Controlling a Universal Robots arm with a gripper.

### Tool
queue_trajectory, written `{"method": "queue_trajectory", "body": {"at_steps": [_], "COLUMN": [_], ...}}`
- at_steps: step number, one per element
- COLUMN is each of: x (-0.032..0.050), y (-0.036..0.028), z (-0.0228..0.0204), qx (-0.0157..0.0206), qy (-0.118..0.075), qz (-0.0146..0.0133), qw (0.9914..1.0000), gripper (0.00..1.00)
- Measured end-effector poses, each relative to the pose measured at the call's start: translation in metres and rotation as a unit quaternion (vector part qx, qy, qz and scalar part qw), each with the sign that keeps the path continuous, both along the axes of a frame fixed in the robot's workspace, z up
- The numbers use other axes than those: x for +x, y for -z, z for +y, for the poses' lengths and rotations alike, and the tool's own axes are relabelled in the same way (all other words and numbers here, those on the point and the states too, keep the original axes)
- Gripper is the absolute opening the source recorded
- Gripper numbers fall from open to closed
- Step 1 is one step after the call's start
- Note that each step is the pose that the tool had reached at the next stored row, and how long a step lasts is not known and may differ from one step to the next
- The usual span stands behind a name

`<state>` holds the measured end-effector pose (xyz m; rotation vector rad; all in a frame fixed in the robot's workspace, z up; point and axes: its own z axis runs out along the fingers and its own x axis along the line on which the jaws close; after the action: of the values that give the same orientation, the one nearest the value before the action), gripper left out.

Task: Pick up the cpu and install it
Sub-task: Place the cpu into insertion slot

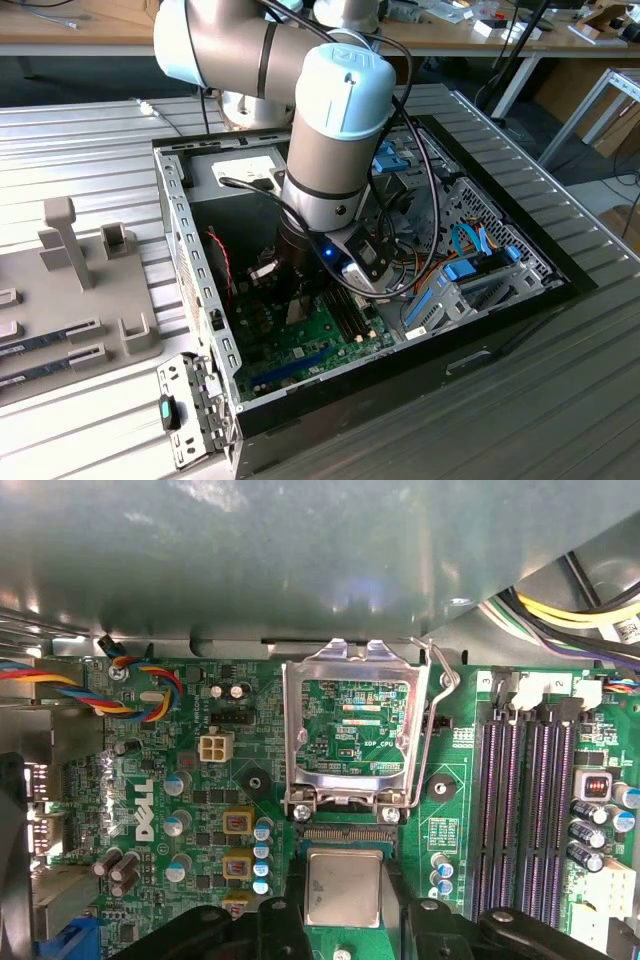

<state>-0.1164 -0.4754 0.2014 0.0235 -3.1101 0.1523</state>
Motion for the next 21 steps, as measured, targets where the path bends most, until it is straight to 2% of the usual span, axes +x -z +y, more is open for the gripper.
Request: {"method": "queue_trajectory", "body": {"at_steps": [7,10,12,14,15,17,19,21], "x": [0.0001,0.0000,0.0001,0.0001,0.0001,0.0000,0.0000,0.0000], "y": [-0.0006,-0.0027,-0.0030,-0.0031,-0.0031,-0.0031,-0.0031,-0.0031], "z": [0.0000,0.0000,-0.0001,-0.0006,-0.0021,-0.0051,-0.0075,-0.0080], "qx": [0.0006,0.0044,0.0091,0.0159,0.0206,0.0228,0.0233,0.0235], "qy": [0.000,0.000,0.000,0.000,0.000,0.000,0.000,0.000], "qz": [-0.0001,0.0000,-0.0001,0.0000,0.0000,0.0000,0.0000,0.0000], "qw": [1.00000,0.99999,0.99996,0.99987,0.99979,0.99974,0.99973,0.99972], "gripper": [0.40,0.40,0.40,0.40,0.40,0.40,0.40,0.40]}}
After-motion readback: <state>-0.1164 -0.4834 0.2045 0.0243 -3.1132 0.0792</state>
